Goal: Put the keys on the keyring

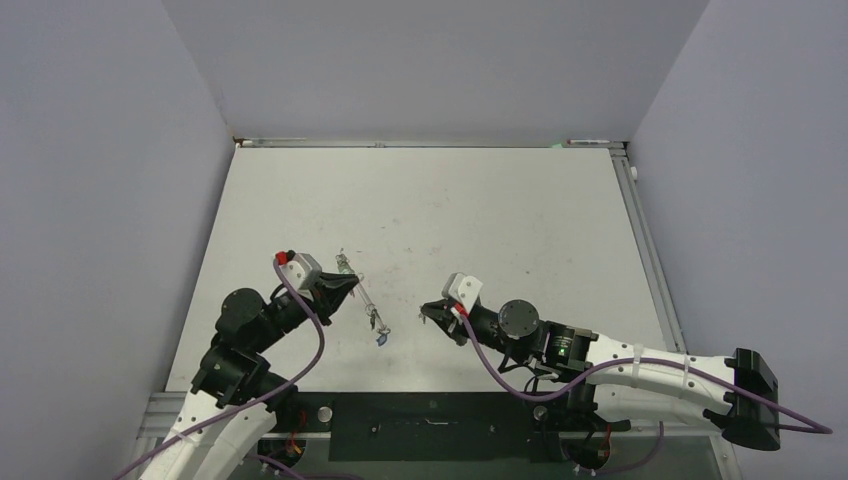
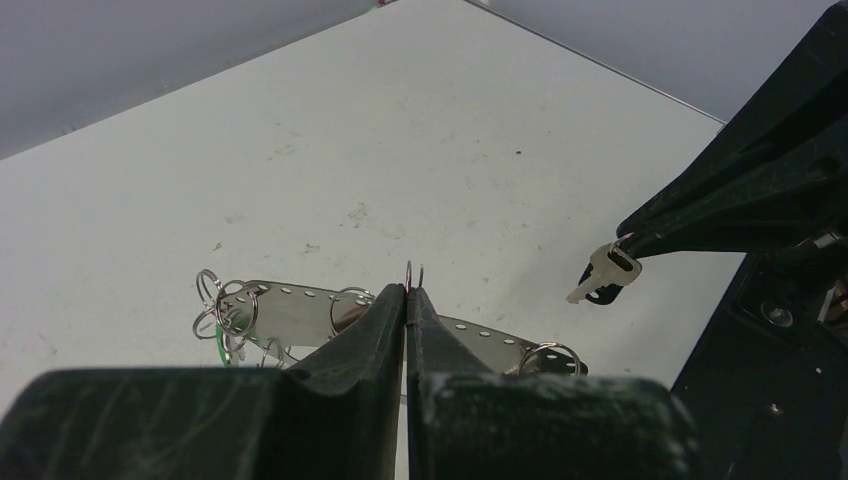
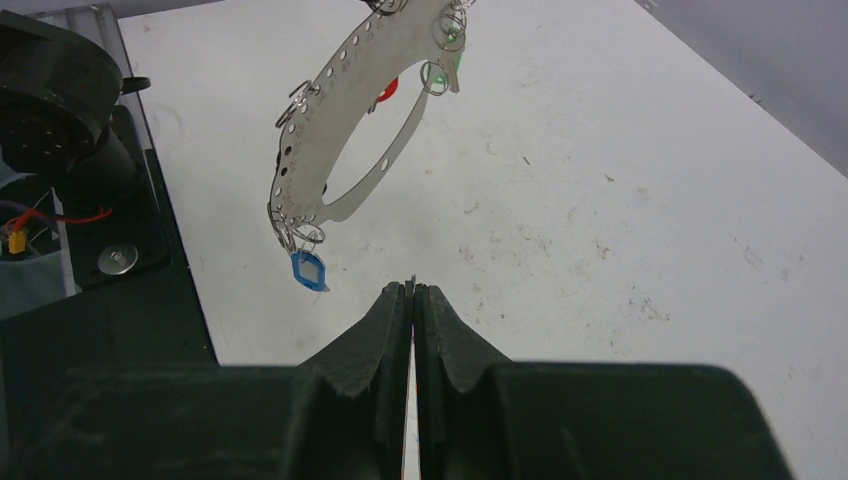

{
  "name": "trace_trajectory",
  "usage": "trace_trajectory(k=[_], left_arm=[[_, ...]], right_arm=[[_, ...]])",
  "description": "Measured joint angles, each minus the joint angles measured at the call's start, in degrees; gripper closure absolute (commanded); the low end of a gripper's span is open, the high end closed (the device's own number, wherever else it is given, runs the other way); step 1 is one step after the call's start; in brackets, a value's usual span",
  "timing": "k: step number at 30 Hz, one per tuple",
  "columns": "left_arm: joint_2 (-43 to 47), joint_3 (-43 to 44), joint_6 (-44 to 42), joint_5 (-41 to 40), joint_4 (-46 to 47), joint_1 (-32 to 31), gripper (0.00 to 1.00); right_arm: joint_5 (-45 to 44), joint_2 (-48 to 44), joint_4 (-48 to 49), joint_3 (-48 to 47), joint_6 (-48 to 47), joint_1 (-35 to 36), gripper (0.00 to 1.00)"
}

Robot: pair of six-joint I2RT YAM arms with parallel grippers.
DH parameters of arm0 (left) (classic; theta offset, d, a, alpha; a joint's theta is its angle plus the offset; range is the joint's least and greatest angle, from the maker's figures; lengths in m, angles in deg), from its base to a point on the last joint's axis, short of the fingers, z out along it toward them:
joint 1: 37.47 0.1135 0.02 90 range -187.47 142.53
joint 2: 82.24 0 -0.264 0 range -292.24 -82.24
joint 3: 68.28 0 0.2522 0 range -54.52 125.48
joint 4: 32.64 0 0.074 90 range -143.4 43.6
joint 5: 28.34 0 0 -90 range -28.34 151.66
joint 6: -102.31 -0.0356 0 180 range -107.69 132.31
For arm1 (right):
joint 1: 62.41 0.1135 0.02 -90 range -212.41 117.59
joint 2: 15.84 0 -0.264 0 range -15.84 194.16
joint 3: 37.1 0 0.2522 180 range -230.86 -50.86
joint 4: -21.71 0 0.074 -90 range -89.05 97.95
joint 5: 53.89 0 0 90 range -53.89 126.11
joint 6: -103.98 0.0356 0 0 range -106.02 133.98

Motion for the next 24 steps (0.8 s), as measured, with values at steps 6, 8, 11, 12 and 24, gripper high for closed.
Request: trace_trajectory(k=[6, 8, 11, 12, 24], left_arm=[[-1.0, -0.3, 0.6, 2.5, 0.7, -1.0, 1.0], [-1.0, -0.5, 0.7, 3.0, 0.8, -1.4, 1.0], [-1.0, -0.6, 0.7, 3.6, 0.8, -1.8, 1.0], [-1.0, -0.6, 0.7, 3.9, 0.8, -1.8, 1.0], [-0.7, -1.0, 1.6, 7.7, 1.7, -2.0, 1.0]], right_arm=[[2.8, 0.0, 0.0, 0.0, -1.7, 0.0, 0.95], [3.0, 0.0, 0.0, 0.0, -2.5, 0.0, 0.95], [4.0, 0.0, 0.1, 0.0, -3.3, -0.3, 0.95], [4.6, 0.0, 0.2, 0.0, -3.5, -0.4, 0.95], [15.9, 1.6, 0.6, -2.2, -5.7, -2.6, 0.95]])
